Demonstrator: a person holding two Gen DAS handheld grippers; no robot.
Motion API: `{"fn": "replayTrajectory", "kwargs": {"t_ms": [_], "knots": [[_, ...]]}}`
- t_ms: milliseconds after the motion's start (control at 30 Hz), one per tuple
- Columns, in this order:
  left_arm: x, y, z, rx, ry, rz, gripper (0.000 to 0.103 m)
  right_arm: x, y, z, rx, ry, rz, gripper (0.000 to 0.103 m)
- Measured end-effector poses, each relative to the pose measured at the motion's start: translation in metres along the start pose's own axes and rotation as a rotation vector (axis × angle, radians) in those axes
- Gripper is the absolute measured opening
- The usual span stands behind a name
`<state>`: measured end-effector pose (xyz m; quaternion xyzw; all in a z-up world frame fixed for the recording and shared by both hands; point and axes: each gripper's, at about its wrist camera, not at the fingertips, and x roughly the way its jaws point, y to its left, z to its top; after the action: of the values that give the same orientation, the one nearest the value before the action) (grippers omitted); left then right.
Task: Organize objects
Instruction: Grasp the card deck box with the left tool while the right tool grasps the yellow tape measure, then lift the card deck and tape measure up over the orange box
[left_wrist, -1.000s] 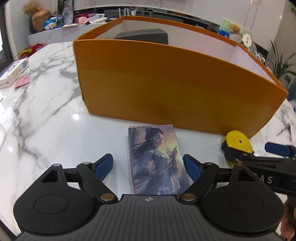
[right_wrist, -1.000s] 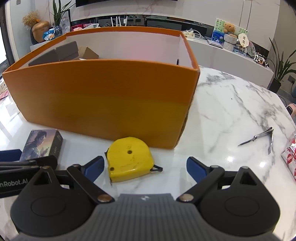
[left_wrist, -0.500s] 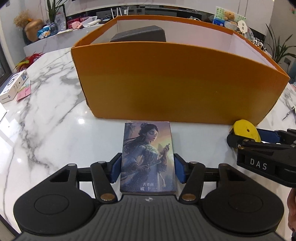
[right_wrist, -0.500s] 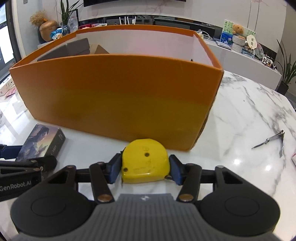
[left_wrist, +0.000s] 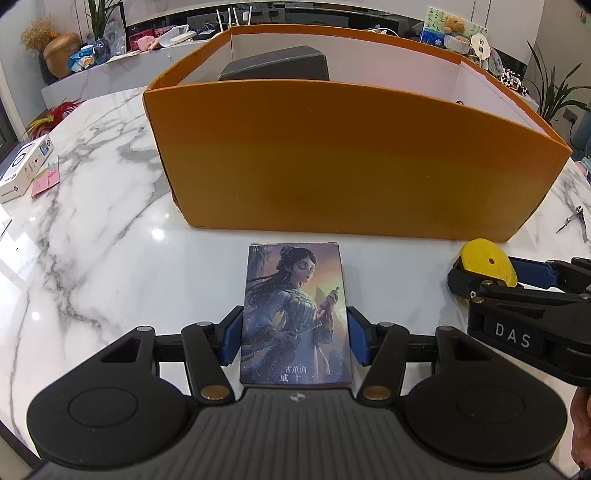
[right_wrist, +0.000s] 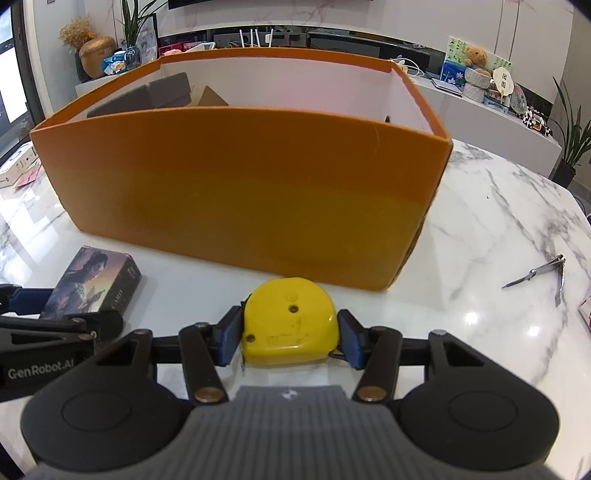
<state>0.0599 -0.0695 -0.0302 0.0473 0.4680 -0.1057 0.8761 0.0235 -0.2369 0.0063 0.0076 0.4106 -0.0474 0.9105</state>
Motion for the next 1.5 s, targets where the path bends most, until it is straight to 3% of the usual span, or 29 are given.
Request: {"fn": "replayTrajectory", "kwargs": {"t_ms": [633, 933, 1267, 1500], "knots": [[-0.023, 0.000, -0.002, 0.008, -0.026, 0.001, 0.066, -0.029, 0.001, -0.004, -0.007, -0.010, -0.001, 0.057], [-0.043, 0.001, 0.000, 0.019, -0.064, -0.002, 0.066, -0.062, 0.001, -0.003, -0.004, -0.045, 0.007, 0.057], [-0.100, 0.008, 0.021, 0.016, -0.240, -0.009, 0.066, -0.131, -0.007, 0.020, 0.053, -0.207, 0.022, 0.057], [-0.126, 0.015, 0.063, -0.035, -0.349, -0.006, 0.066, -0.150, -0.013, 0.060, 0.109, -0.306, 0.002, 0.057]]}}
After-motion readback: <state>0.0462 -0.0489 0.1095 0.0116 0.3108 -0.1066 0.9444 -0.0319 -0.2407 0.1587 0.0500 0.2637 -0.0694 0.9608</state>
